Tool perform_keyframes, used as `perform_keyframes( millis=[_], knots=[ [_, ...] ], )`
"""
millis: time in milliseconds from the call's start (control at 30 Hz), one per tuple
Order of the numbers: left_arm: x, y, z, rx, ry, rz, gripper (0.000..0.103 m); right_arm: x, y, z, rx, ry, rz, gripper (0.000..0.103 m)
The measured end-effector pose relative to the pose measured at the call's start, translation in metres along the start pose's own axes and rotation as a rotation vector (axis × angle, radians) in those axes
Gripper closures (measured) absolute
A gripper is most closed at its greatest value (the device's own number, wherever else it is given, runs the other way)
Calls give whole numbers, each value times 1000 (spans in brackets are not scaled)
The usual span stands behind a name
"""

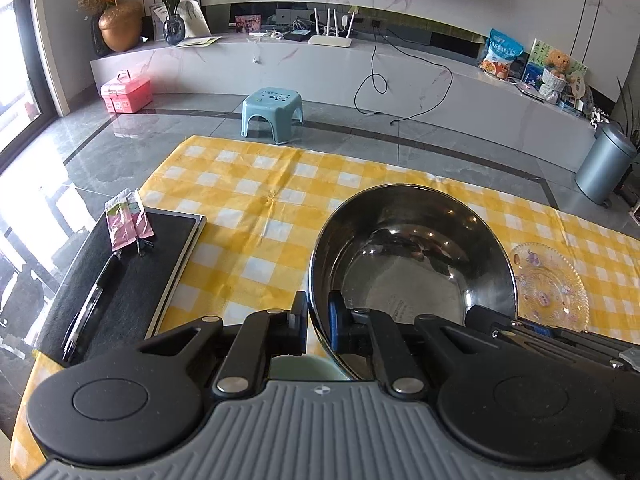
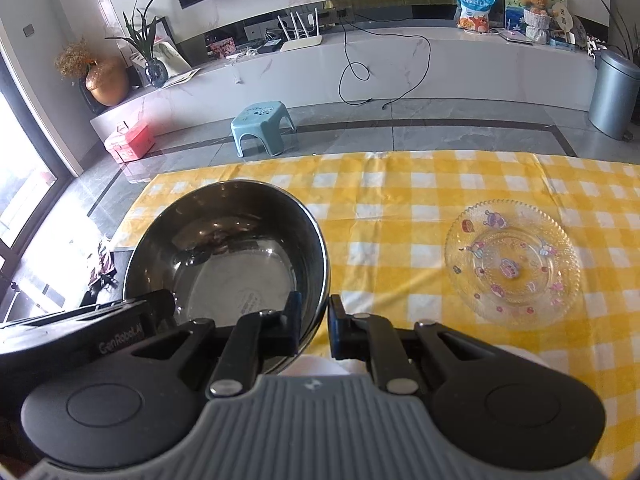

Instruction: Organize plates and bowls

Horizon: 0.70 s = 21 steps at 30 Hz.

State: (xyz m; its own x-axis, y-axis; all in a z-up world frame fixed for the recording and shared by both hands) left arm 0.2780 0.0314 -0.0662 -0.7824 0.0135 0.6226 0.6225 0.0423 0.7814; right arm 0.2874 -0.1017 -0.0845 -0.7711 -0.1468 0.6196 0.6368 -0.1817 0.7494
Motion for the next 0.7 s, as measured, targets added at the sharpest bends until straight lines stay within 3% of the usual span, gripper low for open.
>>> perform_keyframes(
  millis=[367,700],
  knots=[
    [96,-25,-5,16,-12,-82,93,113,-32,-6,-51,56,-61,92],
    [131,-72,0,97,-41,-44,92,170,-70,-21,-84,87,-41,94]
  ],
)
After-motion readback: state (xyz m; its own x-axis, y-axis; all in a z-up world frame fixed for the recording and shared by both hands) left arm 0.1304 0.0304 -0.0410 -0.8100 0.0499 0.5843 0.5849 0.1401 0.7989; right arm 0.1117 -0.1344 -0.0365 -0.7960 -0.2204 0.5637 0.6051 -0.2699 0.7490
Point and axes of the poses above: each gripper's, at about its wrist camera, not at the fingertips, and x roughly against the way its jaws point, z to its left, y to its top, the point moved 8 cm from there along -x, roughly the way its jaws point, and after that the axes turned 12 degrees about -z, right-handed, at the moved point
